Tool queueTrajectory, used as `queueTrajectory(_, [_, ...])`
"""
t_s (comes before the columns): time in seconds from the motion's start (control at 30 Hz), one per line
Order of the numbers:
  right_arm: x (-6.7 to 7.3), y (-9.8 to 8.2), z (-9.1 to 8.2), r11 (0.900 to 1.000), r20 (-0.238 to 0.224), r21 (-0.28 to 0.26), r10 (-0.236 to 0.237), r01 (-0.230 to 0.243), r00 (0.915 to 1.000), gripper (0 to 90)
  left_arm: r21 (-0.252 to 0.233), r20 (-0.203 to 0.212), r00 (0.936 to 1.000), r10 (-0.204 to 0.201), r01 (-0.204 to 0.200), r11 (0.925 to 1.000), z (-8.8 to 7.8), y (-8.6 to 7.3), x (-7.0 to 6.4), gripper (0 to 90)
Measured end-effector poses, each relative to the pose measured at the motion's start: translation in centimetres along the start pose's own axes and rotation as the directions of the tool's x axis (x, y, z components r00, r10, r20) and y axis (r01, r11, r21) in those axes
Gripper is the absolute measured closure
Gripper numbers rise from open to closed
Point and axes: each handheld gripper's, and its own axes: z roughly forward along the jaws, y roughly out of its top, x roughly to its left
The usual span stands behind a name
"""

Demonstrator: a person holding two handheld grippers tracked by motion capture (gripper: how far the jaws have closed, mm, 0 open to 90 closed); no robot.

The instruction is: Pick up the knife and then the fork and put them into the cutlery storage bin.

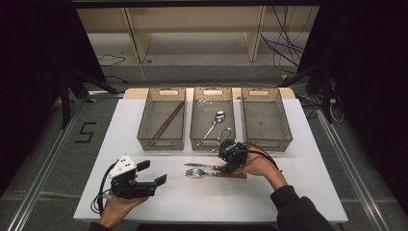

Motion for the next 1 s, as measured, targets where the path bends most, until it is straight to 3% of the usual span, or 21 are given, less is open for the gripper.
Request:
queueTrajectory(0.13, [0.0,0.2,0.1,1.0,-0.003,0.009,-0.026,0.026,0.9996,56.9,-0.002,-0.001,1.0,-0.003,0.003,1.0,0.0,0.0,0.0,16.1])
queueTrajectory(0.37, [-0.2,0.7,0.2,0.998,-0.027,0.054,-0.031,0.033,0.9992,60.9,0.004,0.002,1.0,0.0,0.0,1.0,0.2,-0.1,-0.1,16.2])
queueTrajectory(1.0, [-0.2,1.5,1.1,0.987,-0.029,0.134,-0.083,0.086,0.9961,68.5,0.015,0.003,1.0,0.005,-0.005,0.9999,0.3,-0.1,0.0,16.3])
